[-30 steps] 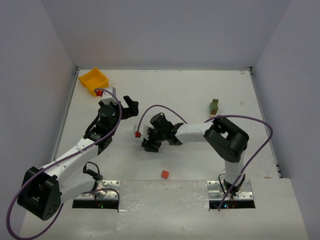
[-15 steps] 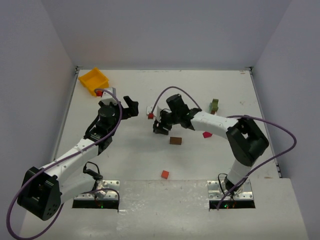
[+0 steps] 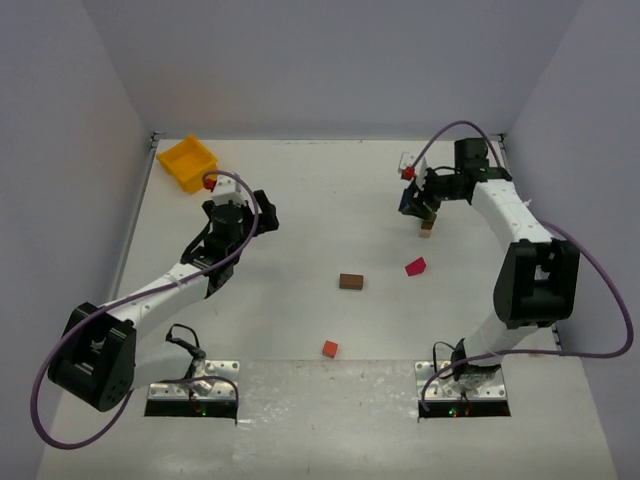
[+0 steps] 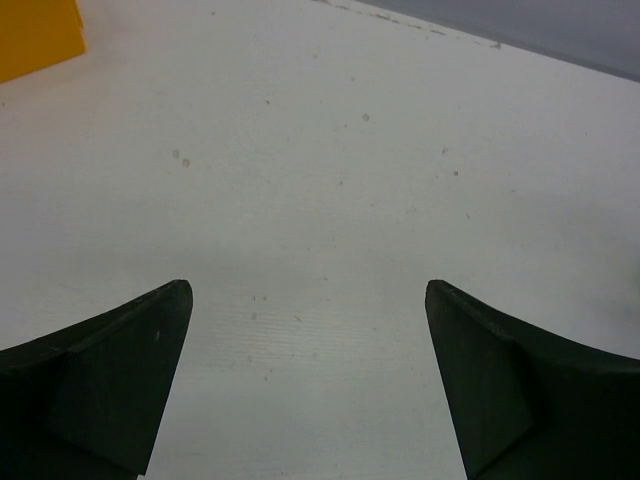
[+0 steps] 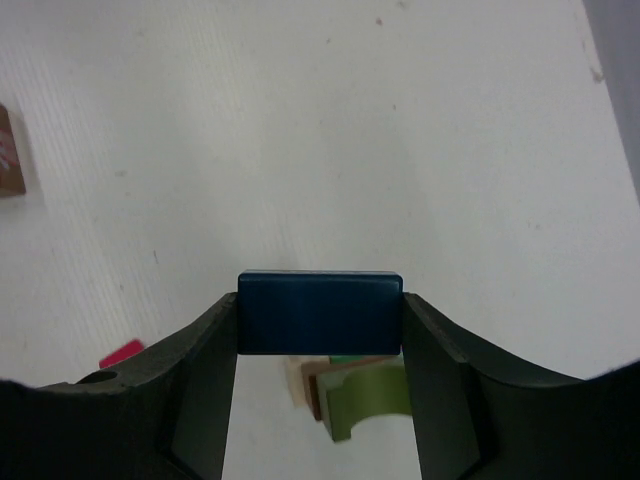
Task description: Build the wood block tower
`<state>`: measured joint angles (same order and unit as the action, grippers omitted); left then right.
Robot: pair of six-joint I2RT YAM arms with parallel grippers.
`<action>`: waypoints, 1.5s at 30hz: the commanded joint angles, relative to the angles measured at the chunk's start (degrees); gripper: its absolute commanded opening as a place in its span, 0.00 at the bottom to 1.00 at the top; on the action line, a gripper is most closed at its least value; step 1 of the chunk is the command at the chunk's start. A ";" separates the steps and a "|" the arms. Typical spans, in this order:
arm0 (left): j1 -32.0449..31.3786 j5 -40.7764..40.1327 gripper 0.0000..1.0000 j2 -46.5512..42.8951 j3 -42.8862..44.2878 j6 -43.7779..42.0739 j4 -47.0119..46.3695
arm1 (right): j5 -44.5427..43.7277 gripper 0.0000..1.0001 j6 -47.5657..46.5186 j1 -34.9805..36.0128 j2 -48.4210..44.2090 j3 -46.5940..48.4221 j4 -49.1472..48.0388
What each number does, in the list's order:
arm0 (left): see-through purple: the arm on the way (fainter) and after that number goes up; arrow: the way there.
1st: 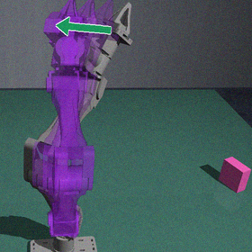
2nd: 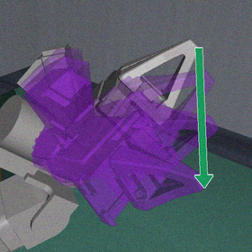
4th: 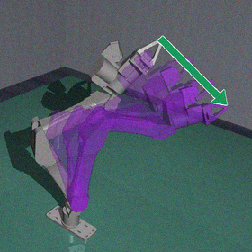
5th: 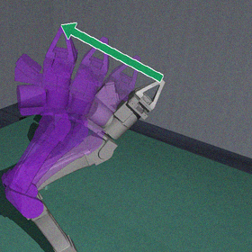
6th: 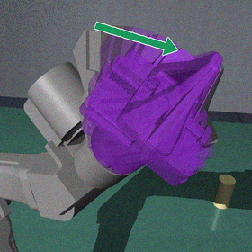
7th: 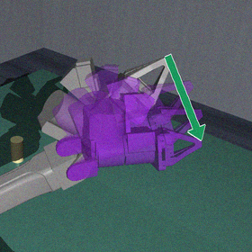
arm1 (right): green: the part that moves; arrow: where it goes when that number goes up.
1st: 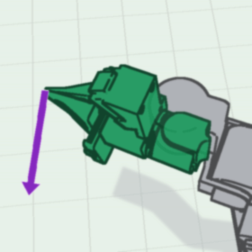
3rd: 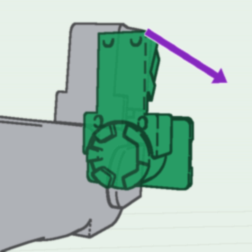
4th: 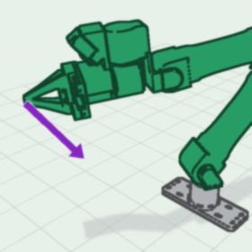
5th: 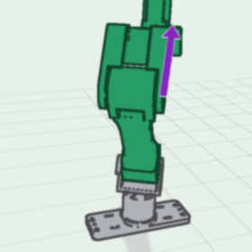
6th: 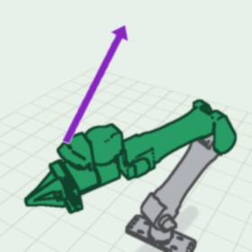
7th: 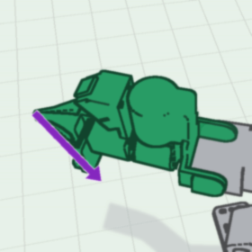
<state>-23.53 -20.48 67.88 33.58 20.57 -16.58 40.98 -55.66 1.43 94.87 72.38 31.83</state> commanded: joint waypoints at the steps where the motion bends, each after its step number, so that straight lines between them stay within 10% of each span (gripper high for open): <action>1: 0.15 2.24 1.00 2.23 5.79 -1.25 0.60 | 5.10 0.39 -14.97 -6.79 -2.14 2.79 13.66; 18: 0.15 4.91 1.00 4.90 7.74 -3.30 -0.08 | 4.06 0.44 -30.29 -12.15 11.62 21.47 33.90; 45: 0.15 2.99 1.00 7.23 9.48 -4.04 0.81 | 1.29 0.52 -26.20 -12.15 20.59 25.47 29.40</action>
<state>-23.53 -16.54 74.84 40.58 17.35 -14.37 41.49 -82.64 -10.38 115.24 96.09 62.73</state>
